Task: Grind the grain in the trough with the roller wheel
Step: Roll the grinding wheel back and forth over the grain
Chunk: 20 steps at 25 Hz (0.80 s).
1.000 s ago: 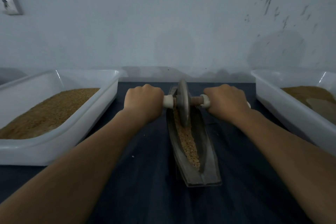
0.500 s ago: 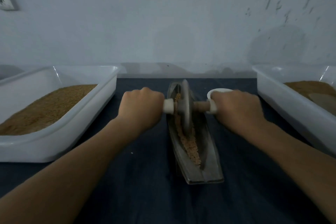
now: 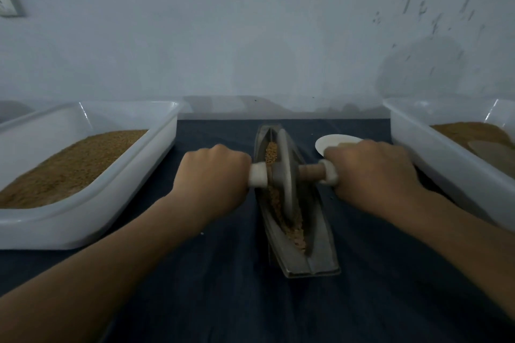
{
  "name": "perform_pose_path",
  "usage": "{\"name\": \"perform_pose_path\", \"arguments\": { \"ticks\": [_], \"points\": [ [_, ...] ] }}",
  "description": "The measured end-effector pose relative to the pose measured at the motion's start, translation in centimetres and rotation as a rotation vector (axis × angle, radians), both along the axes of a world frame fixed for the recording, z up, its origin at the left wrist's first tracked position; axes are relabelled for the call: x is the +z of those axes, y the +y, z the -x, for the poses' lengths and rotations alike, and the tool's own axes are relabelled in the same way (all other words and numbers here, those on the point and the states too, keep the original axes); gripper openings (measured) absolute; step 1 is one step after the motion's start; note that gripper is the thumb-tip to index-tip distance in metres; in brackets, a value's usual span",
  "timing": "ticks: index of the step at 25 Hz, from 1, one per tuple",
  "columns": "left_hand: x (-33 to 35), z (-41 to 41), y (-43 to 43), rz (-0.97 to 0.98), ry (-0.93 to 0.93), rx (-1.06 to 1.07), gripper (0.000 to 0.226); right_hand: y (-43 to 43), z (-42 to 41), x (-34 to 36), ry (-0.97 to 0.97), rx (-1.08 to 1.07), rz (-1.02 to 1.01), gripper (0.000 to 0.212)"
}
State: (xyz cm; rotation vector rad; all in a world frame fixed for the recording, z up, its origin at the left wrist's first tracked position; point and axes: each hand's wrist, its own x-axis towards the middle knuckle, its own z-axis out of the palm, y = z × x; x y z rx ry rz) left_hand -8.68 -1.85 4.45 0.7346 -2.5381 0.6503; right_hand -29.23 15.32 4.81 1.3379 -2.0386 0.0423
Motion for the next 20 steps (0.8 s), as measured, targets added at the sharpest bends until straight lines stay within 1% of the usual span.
{"name": "perform_pose_path", "arguments": {
  "ticks": [1,2,3,5,7,8,10,11,12,13,14,16,17,19,20],
  "points": [
    [0.3,1.4,-0.8,-0.033,0.032,0.039,0.015,-1.8,0.3,0.2,-0.066,-0.045,0.004,0.025],
    [0.8,2.7,-1.6,-0.076,0.039,0.081,0.008,-3.5,0.4,0.7,-0.157,-0.078,-0.008,0.021],
    [1.4,3.7,-2.3,-0.129,0.022,0.113,0.008,-4.9,0.5,1.3,-0.204,-0.099,-0.029,0.017],
    [2.0,4.6,-2.9,-0.214,-0.008,0.123,0.011,-6.1,0.8,2.2,-0.197,-0.099,-0.069,0.01],
    [1.1,3.1,-2.4,-0.178,0.007,0.098,0.009,-4.5,0.7,2.2,-0.182,-0.047,-0.116,0.014],
    [0.5,2.0,-1.8,-0.112,0.033,0.056,0.013,-3.0,0.4,1.9,-0.146,-0.019,-0.114,0.019],
    [0.0,-0.7,0.2,0.027,0.048,-0.062,0.04,0.3,-0.8,1.0,-0.004,0.066,-0.034,0.026],
    [0.5,-1.4,0.9,0.064,0.057,-0.097,0.051,1.3,-1.2,0.7,0.029,0.111,0.014,0.024],
    [0.8,-1.1,1.0,0.077,0.068,-0.098,0.055,1.6,-1.3,0.4,0.027,0.118,0.022,0.023],
    [0.8,-0.6,0.9,0.059,0.041,-0.05,0.051,1.2,-1.2,0.2,0.003,0.087,0.01,0.025],
    [0.5,-0.1,0.8,0.038,-0.007,0.023,0.042,0.1,-0.9,-0.1,-0.042,0.036,-0.015,0.028],
    [1.1,2.7,-0.6,0.005,-0.011,0.095,0.01,-3.5,0.3,0.4,-0.233,-0.037,-0.03,0.026],
    [1.9,4.0,-1.4,-0.017,-0.029,0.11,0.004,-4.9,0.8,0.8,-0.316,-0.059,-0.043,0.022],
    [3.6,5.7,-2.2,-0.029,-0.096,0.121,0.014,-6.2,1.5,0.9,-0.411,-0.075,-0.069,0.018],
    [3.8,5.5,-2.2,-0.042,-0.116,0.104,0.014,-5.6,1.5,0.8,-0.409,-0.064,-0.081,0.02]
  ]
}}
